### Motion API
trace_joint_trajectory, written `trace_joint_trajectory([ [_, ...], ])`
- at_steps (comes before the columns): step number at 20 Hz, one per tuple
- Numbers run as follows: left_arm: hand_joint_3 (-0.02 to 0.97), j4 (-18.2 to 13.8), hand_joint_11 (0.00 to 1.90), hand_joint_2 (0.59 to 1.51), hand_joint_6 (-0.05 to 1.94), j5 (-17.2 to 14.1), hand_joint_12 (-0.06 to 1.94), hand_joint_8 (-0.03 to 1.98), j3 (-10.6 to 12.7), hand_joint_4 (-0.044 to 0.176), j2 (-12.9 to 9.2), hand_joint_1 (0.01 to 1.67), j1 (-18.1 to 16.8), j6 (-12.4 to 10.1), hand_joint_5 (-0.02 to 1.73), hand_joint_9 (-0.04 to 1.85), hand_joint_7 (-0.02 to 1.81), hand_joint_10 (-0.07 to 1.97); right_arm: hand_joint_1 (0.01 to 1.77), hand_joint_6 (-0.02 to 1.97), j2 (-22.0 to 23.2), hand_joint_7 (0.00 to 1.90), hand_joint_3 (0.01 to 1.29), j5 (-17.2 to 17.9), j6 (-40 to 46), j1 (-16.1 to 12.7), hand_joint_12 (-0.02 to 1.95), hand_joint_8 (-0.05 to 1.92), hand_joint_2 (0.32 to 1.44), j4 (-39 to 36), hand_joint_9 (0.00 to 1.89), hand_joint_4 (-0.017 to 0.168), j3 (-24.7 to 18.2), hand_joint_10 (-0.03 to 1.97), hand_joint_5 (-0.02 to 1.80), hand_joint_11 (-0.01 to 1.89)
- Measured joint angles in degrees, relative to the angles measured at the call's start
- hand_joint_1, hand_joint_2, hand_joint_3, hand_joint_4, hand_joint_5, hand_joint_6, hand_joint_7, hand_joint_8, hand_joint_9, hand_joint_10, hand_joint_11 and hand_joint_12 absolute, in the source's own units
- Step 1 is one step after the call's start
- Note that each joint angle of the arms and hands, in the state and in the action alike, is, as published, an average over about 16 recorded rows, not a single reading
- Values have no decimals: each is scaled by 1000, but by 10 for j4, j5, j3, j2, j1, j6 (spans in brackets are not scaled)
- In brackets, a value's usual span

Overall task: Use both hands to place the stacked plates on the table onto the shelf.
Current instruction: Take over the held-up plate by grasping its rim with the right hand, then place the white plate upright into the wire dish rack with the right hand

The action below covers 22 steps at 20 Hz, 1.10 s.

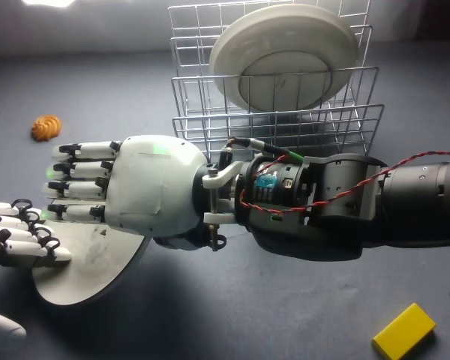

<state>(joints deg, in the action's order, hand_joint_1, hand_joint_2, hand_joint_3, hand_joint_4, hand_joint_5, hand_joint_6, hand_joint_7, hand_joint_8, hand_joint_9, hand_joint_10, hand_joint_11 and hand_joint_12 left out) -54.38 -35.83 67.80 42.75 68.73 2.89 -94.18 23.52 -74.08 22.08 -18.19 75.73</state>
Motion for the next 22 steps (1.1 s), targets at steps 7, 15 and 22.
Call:
trace_joint_trajectory([
  [7, 4, 8, 114, 1146, -33, -6, 24, -6, 4, -11, 1, 19, 1, -1, 247, 189, 240, -15, 1137, 207, -6, 635, 11, 9, 7, 0, 1073, 218, 1014, 3, 634, -3, 14, 240, 591, 312],
  [15, 4, 22, 135, 1149, -15, -15, 49, -2, 16, -4, -10, 18, -33, -2, 255, 184, 232, -7, 1125, 446, -5, 946, 11, 20, 30, 0, 1370, 685, 1014, 4, 974, -8, 14, 491, 835, 627],
  [22, 4, 32, 136, 1147, 6, -23, 59, 3, 37, 1, -29, 17, -111, -1, 262, 185, 223, 2, 1129, 593, 1, 965, 11, 25, 70, -3, 1398, 953, 1008, 5, 978, -2, 11, 577, 838, 672],
])
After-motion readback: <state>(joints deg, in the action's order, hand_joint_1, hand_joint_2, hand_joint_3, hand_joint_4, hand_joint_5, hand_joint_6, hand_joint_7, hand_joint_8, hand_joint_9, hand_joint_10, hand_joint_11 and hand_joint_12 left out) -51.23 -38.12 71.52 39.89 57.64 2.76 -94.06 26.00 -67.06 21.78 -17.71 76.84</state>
